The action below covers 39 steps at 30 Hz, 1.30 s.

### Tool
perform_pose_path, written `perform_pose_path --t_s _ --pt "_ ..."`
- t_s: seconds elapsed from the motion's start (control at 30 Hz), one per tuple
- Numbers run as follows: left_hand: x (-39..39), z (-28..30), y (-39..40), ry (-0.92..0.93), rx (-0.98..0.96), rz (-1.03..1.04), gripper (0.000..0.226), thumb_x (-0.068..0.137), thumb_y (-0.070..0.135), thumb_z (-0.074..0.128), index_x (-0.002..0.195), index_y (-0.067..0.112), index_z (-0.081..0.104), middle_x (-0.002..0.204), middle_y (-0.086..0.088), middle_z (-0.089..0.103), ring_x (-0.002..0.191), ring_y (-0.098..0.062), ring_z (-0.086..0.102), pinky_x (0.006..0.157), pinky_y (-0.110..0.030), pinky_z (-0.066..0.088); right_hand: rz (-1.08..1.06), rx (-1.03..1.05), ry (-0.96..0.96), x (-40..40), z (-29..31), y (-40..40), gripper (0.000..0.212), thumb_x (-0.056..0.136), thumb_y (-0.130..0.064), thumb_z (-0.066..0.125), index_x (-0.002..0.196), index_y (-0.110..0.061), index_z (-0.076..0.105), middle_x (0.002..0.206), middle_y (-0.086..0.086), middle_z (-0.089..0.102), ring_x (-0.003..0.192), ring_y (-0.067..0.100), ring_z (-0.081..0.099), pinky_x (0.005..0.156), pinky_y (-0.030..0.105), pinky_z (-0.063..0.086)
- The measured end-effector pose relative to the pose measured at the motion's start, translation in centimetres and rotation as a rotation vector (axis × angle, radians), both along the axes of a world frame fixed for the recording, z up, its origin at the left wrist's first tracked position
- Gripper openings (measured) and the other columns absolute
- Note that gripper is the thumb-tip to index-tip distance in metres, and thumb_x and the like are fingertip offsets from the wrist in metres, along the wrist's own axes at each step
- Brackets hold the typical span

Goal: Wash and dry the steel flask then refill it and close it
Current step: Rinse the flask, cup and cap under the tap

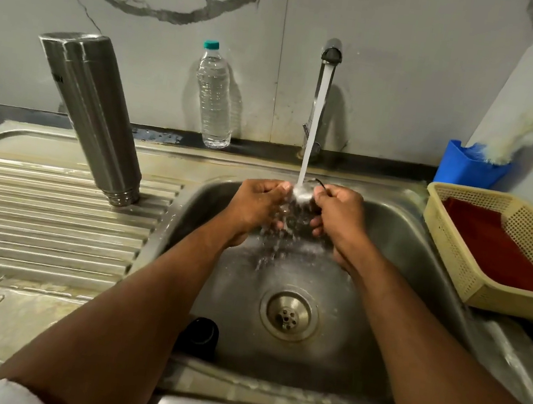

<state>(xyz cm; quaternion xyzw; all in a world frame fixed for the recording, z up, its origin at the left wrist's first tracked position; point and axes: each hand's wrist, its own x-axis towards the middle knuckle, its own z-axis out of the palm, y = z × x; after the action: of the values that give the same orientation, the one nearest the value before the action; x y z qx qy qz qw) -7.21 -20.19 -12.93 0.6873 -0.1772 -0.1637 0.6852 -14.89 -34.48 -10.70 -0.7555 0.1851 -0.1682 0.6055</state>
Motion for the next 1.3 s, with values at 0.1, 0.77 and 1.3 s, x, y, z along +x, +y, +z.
perform_pose_path --t_s 0.1,0.77,1.3 --pt "-0.1 0.0 0.2 0.004 -0.012 0.013 0.025 0.104 0.021 0.065 0.124 0.010 0.074 0.092 -0.011 0.077 0.075 -0.020 0.070 0.068 -0.034 0.063 0.016 0.024 0.018 -0.1 0.0 0.1 0.016 0.106 -0.025 0.054 0.101 -0.026 0.068 0.097 0.003 0.074 0.071 0.012 0.061 0.059 0.026 0.050" --pt "0.2 0.7 -0.5 0.114 -0.150 0.072 0.040 0.104 0.036 0.061 0.117 0.000 0.073 0.100 -0.021 0.078 0.081 -0.028 0.077 0.078 -0.042 0.067 0.075 0.444 -0.018 0.3 -0.3 1.1 0.028 0.105 -0.005 0.046 0.126 -0.018 0.058 0.110 0.015 0.072 0.071 0.016 0.065 0.064 0.031 0.054" --pt "0.4 0.4 0.8 0.096 -0.024 -0.147 0.040 0.111 0.031 0.048 0.128 0.002 0.069 0.121 -0.023 0.074 0.117 -0.038 0.070 0.105 -0.052 0.055 -0.026 0.188 -0.075 0.7 -1.0 -0.1 0.022 0.102 -0.032 0.061 0.121 -0.027 0.072 0.106 -0.003 0.074 0.091 0.017 0.073 0.067 0.029 0.061"
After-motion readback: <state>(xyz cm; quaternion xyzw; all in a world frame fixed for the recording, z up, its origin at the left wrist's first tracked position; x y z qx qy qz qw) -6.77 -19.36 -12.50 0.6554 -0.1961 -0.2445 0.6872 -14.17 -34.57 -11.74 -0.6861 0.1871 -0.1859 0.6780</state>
